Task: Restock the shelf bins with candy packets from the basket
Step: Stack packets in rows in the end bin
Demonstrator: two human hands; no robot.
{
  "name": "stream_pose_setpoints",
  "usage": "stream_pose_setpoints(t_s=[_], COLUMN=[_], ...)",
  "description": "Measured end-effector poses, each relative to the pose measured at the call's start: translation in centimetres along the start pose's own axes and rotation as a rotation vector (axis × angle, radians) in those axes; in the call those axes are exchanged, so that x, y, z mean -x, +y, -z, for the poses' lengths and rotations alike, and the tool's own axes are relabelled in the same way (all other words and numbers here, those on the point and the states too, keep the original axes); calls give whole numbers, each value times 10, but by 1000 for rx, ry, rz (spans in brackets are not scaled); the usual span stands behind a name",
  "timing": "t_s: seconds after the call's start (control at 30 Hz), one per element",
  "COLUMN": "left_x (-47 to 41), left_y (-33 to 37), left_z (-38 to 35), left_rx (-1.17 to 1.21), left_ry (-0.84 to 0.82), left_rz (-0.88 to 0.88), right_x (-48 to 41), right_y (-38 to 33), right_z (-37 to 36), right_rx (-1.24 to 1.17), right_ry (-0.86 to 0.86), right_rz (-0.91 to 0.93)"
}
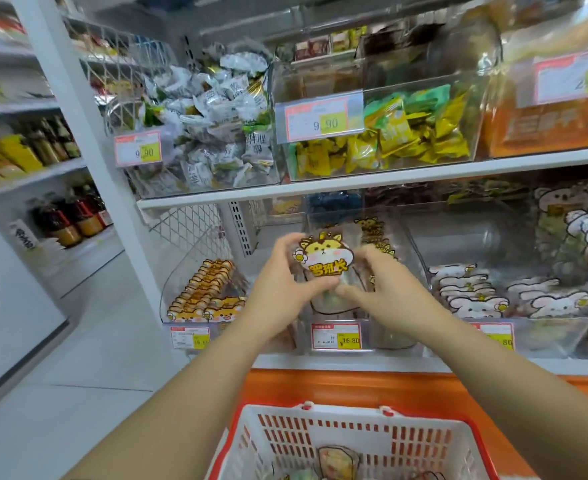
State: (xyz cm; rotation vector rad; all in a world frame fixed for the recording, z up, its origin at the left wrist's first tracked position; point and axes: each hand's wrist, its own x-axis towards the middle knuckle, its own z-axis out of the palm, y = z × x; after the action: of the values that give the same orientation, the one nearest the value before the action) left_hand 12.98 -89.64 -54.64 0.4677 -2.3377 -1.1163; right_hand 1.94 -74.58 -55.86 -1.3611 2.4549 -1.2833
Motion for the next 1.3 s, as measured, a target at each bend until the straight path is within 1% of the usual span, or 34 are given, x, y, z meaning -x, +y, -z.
stream_pose_setpoints(t_s=[0.1, 0.17, 0.3, 0.33, 0.4, 0.47, 0.53, 0.67, 0.83, 0.93, 1.1, 1.2, 1.3], left_x=[-15, -19, -20, -20, -18, -18, -21, -24, -23, -20, -14, -15, -15], left_y=[-9, -14, -23, -24, -24, -26, -34, -47, -39, -42, -44, -42, -41], left_z=[-1, -4, -7, -8, -10, -10, -5, 1, -5, -9, -14, -14, -13], left_rx=[-44, -55, -67, -106, -267, -427, -488, -691, -753, -833, -924, -960, -996], left_ry=[-29, -35, -78, -90, -90, -58, -28, -84, -150, -176, -150, -124, -102], left_rz=[31, 54, 108, 102, 74, 48, -9, -117, -170, -216, -254, -272, -305], right_x=[-11, -15, -19, -20, -22, -23, -22, -21, -21, -19, -15, -15, -13], right_y=[12, 16, 22, 25, 30, 34, 35, 37, 31, 31, 27, 25, 24], right_z=[-5, -7, -15, -17, -22, -21, -17, -16, -17, -22, -28, -20, -6], right_rx=[5, 62, 355, 413, 466, 466, 443, 517, 552, 595, 644, 612, 572], right_ry=[-35, -31, 4, 8, 6, -5, -15, -23, 0, -47, -79, -81, -10], right_rz=[11, -3, -15, -23, -59, -77, -63, 7, 28, 43, 41, 35, 43])
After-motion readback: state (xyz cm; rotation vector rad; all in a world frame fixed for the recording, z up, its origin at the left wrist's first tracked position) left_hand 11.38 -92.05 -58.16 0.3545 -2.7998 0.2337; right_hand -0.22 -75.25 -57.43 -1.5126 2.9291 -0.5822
